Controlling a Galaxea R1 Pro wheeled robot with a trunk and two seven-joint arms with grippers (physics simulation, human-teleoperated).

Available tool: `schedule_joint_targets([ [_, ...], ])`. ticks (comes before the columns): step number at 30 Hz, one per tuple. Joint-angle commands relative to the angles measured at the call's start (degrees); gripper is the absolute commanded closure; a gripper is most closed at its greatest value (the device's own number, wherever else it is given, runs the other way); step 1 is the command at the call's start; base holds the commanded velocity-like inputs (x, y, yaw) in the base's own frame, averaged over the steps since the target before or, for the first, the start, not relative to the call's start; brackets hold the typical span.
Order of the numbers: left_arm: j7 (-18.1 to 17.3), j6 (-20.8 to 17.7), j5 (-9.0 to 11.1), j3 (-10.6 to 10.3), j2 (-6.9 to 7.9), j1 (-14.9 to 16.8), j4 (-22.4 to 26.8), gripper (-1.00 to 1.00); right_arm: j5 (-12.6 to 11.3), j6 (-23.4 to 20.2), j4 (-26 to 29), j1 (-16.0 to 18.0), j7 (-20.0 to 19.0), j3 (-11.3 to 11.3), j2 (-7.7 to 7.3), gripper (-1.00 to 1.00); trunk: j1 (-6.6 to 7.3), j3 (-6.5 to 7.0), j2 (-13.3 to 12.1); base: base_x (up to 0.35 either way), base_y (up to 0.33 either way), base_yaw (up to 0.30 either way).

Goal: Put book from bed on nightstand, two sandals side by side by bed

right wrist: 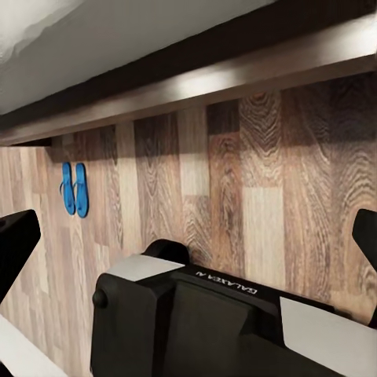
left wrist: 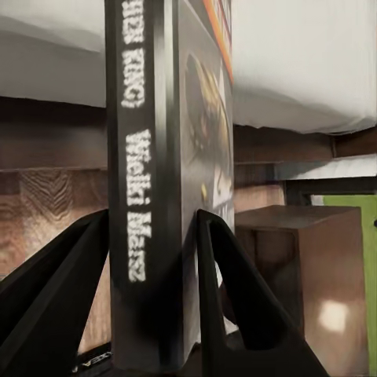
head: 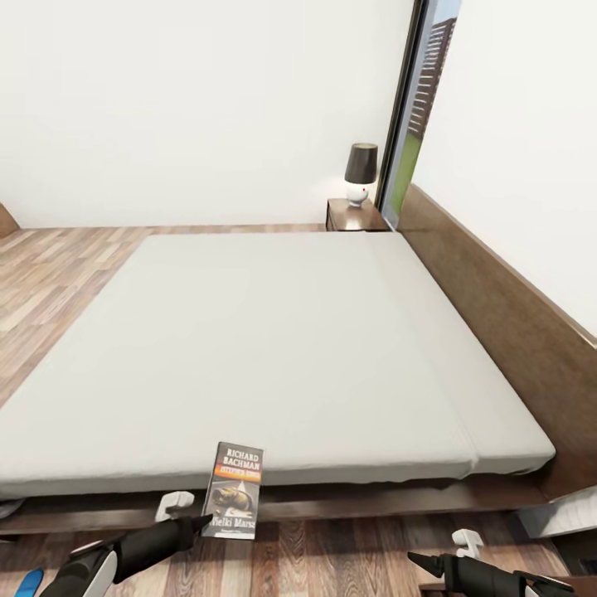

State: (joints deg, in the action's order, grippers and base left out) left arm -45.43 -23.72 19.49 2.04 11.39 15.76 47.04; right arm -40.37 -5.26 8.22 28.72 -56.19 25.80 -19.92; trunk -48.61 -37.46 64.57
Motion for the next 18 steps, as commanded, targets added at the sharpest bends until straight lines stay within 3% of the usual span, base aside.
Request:
schedule_joint_targets([
  [1, -0.8, -0.2, 0.4, 0.1, 0.06, 0.0, -0.2, 1.0, -0.6, -0.5, 0.0, 0.0, -0.1, 0.3, -0.04, -1.0, 0.0, 0.05, 0.0, 0.0, 0.0, 0.0],
  [4, -3.2, 0.1, 0.4, 0.1, 0.11, 0.0, -0.3, 1.0, -0.6, -0.5, 0.0, 0.0, -0.1, 0.3, -0.04, -1.0, 0.0, 0.33, 0.0, 0.0, 0.0, 0.0],
  [13, -4.2, 0.2, 0.5, 0.1, 0.07, 0.0, -2.4, 1.0, -0.6, -0.5, 0.0, 0.0, -0.1, 0.3, -0.04, -1.0, 0.0, 1.16, 0.0, 0.0, 0.0, 0.0],
  [18, -7.3, 0.3, 0.7, 0.2, 0.04, 0.0, -4.4, 1.0, -0.6, -0.5, 0.0, 0.0, -0.1, 0.3, 0.04, -1.0, 0.0, 1.62, 0.0, 0.0, 0.0, 0.0],
])
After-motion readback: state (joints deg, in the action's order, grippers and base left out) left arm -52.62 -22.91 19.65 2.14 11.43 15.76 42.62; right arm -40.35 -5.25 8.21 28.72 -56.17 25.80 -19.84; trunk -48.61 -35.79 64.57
